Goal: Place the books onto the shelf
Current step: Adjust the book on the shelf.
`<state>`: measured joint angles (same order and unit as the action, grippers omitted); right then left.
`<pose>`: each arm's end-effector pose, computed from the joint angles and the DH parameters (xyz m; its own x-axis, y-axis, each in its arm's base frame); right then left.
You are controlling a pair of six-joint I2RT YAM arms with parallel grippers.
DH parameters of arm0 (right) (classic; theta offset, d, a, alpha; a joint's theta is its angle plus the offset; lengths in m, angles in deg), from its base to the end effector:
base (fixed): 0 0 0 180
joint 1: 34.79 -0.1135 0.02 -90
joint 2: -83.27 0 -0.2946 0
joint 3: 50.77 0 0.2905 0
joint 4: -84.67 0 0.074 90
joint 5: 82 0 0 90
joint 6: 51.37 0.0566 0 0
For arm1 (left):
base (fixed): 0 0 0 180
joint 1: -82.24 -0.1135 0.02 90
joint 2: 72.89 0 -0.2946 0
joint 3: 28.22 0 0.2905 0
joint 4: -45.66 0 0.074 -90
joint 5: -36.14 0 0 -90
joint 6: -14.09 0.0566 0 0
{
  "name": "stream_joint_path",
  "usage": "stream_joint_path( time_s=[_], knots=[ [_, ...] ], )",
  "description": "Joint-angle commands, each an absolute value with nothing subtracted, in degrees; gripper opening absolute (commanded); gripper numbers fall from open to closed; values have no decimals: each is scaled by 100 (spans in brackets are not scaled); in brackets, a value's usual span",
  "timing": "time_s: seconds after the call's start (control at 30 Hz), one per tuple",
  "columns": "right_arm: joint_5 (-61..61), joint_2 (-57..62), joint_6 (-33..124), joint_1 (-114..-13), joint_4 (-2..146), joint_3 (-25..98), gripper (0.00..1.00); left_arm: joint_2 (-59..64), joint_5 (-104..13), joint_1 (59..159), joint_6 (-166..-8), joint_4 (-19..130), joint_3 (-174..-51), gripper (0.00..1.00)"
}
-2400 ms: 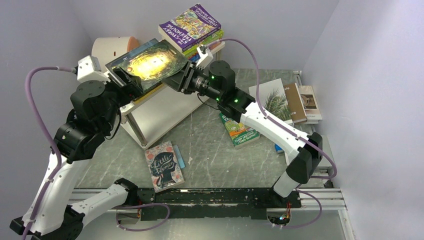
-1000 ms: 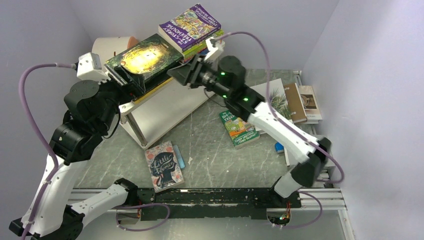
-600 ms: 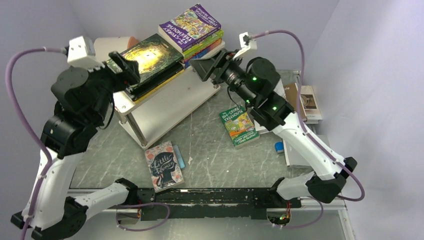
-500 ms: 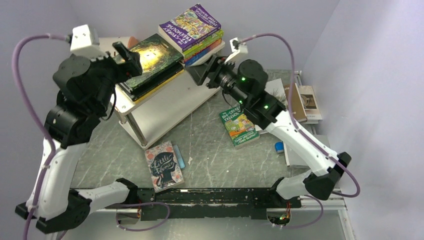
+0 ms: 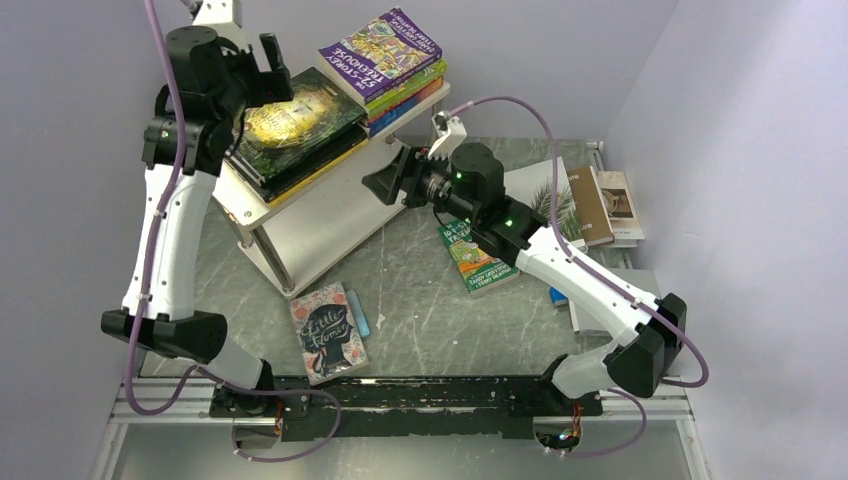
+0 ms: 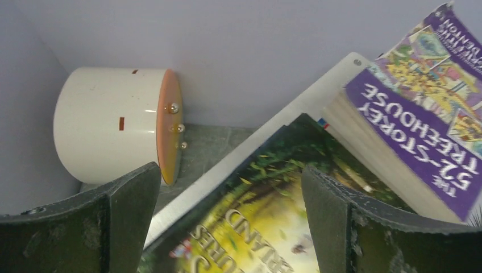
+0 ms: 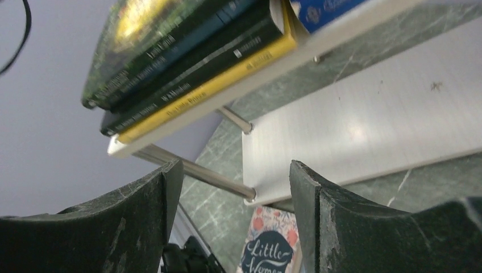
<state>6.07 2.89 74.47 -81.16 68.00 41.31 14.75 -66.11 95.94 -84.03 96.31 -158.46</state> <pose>0.2645 0.2802 0.4516 -0.4856 0.3387 -0.8059 -0.5702 0.5761 0.5857 0.3426 -0.0712 0.5864 -0.1386 -0.1083 -0.9844 0.0078 0.9939 -0.1104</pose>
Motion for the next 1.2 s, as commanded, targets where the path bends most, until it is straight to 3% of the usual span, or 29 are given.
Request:
stream_joint_path(
  time_s=[0.0, 0.1, 0.4, 0.67, 0.83, 1.17],
  knots=[
    [324, 490, 7604, -8152, 7047, 3790, 72, 1566, -4917, 8844, -8417, 9434, -15975, 97],
    [301, 469, 7679, -8190, 7122, 3701, 72, 1653, -3932, 8399, -8548, 9231, -15740, 97],
    [399, 128, 7709, -8443, 7249, 3980, 72, 1783, -891, 7244, -9128, 8642, -15092, 85],
    [616, -257, 7454, -8809, 7878, 4301, 70, 1971, -613, 7223, -8884, 9009, -15064, 83],
    [608, -564, 7322, -8880, 7978, 4699, 61, 1823, -403, 7230, -8877, 8866, -14877, 67],
    [675, -1078, 7189, -8901, 8102, 5243, 50, 1685, -81, 7225, -9094, 8625, -14576, 46]
  ],
)
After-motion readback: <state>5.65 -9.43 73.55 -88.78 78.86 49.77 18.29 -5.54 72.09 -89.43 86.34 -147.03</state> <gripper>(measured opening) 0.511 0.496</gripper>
